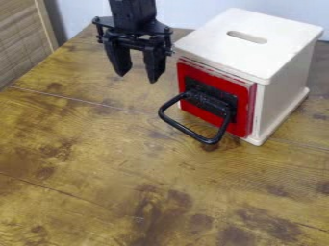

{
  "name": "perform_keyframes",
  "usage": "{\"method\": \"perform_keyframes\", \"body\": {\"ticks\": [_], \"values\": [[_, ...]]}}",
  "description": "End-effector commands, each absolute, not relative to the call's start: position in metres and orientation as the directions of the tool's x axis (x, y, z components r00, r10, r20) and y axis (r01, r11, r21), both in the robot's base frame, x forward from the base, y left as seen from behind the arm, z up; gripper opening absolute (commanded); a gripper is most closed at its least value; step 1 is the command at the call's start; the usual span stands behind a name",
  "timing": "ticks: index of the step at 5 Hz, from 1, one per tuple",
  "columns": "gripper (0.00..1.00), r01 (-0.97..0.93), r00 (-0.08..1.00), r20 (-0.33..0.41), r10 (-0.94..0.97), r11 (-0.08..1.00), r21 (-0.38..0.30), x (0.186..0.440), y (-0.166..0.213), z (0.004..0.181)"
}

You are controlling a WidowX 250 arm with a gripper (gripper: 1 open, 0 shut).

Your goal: Close the drawer

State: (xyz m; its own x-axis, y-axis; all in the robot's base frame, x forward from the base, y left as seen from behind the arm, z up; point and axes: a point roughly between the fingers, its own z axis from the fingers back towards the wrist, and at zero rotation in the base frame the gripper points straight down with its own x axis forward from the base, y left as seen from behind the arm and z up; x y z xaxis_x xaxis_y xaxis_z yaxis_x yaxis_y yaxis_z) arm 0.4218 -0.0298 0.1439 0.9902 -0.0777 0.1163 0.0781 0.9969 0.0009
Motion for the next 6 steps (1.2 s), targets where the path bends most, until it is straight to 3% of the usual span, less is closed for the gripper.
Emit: {"method": "perform_keyframes", "body": {"ticks": [1,2,6], "values": [[1.00,0.069,0.979,0.192,-0.069,0.998,0.007,0.4264,-0.0253,0.1686],[1.00,0.071,0.981,0.182,-0.071,0.997,0.006,0.4271,-0.0267,0.1635],[1.00,0.072,0.977,0.201,-0.071,0.997,0.006,0.4260,-0.0254,0.1721]]}}
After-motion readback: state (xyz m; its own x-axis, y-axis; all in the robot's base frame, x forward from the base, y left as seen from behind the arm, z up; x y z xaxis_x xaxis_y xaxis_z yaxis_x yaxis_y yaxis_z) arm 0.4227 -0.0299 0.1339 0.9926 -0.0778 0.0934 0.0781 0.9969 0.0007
